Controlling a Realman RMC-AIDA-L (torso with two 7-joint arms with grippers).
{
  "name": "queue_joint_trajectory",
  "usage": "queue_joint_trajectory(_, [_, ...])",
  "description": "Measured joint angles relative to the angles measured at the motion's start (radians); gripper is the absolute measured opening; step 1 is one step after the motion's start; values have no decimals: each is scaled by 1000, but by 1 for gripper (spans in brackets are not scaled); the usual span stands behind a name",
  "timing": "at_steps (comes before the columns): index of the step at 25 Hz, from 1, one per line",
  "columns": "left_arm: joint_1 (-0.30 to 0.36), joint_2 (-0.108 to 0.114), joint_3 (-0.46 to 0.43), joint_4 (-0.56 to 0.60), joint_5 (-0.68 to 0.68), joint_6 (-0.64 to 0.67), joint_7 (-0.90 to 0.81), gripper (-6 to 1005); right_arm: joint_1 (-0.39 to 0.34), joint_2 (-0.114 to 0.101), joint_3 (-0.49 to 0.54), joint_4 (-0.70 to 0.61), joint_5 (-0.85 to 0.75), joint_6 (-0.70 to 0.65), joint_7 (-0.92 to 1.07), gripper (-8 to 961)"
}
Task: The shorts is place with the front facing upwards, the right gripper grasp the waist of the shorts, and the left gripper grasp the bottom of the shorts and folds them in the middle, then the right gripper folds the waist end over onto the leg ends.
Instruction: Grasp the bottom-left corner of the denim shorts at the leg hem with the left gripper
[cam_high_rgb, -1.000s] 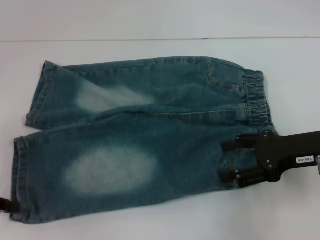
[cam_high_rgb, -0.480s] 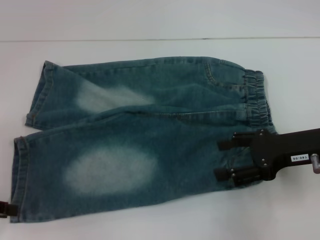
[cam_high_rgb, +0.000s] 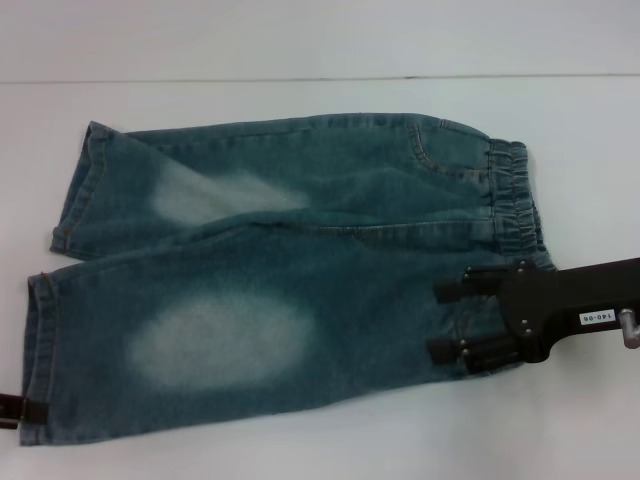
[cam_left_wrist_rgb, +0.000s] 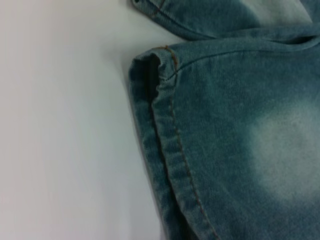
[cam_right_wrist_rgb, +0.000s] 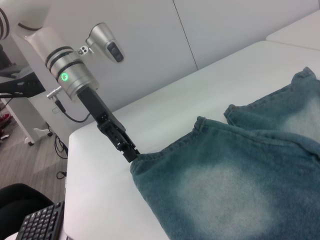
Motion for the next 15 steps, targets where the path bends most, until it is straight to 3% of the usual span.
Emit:
queue_joint_trajectory(2, [-1, -1, 1, -1, 0, -2, 0, 535, 0, 1, -4, 0, 0, 3, 0, 927])
queue_joint_trajectory(15, [-11, -16, 5, -15, -1, -21, 18, 475, 0, 1, -11, 0, 0, 8, -3, 927])
